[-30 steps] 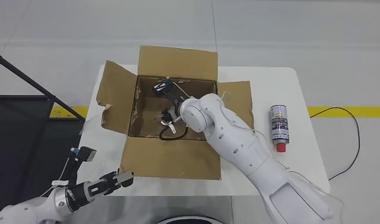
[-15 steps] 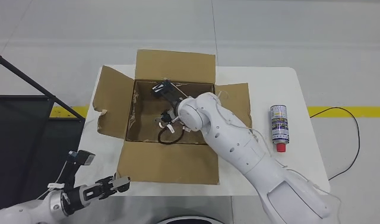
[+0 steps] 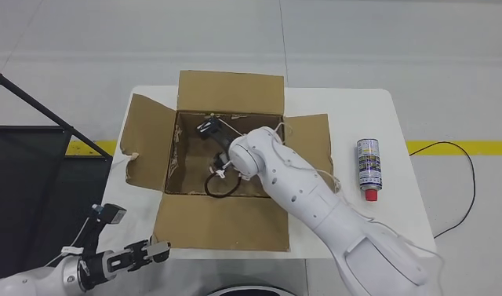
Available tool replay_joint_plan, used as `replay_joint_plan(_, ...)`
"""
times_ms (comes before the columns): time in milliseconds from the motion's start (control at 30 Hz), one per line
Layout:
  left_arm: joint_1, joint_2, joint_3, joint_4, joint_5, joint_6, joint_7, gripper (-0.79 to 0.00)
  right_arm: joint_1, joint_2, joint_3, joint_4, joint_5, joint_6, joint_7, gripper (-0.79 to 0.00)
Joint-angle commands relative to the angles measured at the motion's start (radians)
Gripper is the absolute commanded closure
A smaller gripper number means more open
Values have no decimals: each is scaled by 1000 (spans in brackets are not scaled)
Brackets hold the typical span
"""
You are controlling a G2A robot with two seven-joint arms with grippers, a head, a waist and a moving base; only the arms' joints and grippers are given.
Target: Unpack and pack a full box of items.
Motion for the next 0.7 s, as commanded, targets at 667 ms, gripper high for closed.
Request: replay_joint_plan(667,21,8,4,-5,-3,-15,4,0,24,-65,-25,154,38,-68,8,-329)
